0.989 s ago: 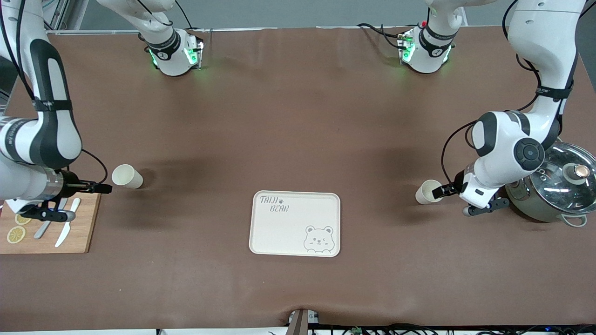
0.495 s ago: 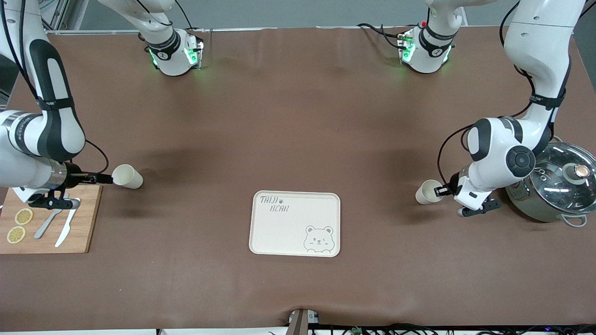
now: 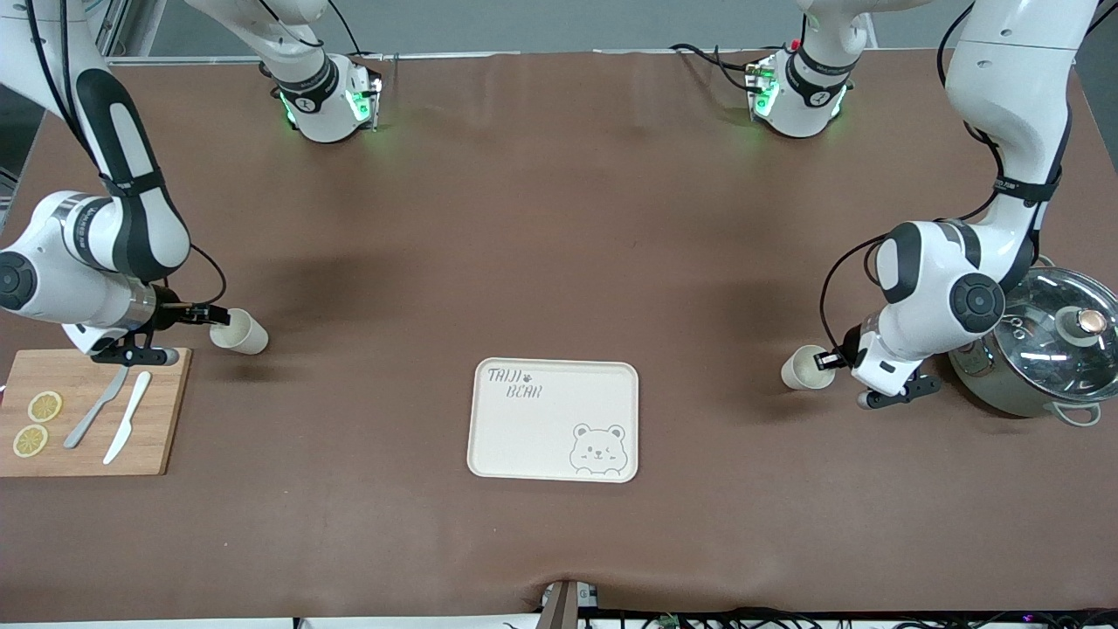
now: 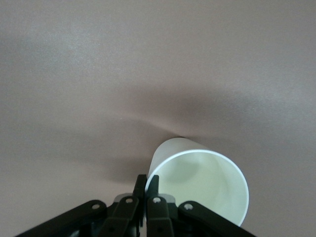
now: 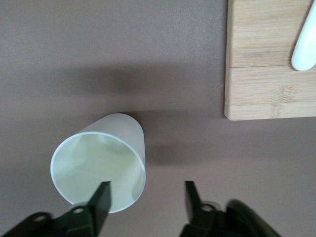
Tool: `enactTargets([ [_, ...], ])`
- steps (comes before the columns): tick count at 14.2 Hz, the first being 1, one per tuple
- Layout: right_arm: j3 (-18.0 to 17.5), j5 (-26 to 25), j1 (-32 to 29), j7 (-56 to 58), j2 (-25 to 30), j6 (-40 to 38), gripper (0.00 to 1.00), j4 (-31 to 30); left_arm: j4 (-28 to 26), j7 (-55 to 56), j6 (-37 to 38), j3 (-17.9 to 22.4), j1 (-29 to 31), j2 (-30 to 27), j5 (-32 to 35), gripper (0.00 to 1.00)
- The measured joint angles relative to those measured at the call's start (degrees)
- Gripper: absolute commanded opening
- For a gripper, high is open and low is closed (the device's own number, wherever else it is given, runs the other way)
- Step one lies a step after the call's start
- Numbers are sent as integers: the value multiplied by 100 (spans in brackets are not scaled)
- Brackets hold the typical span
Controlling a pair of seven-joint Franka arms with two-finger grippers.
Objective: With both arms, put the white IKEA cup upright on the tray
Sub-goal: 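Grasp one cup with the left gripper while the right gripper grasps another, then carry the held cup over the tray with the left gripper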
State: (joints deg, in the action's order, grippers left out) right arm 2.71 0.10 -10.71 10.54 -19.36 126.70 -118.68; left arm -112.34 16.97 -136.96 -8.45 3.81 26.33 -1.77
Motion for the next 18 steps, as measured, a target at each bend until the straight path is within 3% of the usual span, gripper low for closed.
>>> enactTargets([
  [3, 5, 0, -8, 0, 0, 251, 12, -38, 188, 102, 33, -52, -9, -24, 0, 0],
  [4, 8, 0, -11, 0, -2, 331, 1, -59, 282, 236, 104, -82, -27, -38, -1, 0],
  [14, 0, 8, -7, -44, 4, 370, 0, -55, 1530, 2590, 665, -244, -1013, 242, -5, 0],
  [18, -41, 14, 48, -228, 77, -504, 0, 507, 2298, 3789, 666, -253, -1537, 732, -6, 0],
])
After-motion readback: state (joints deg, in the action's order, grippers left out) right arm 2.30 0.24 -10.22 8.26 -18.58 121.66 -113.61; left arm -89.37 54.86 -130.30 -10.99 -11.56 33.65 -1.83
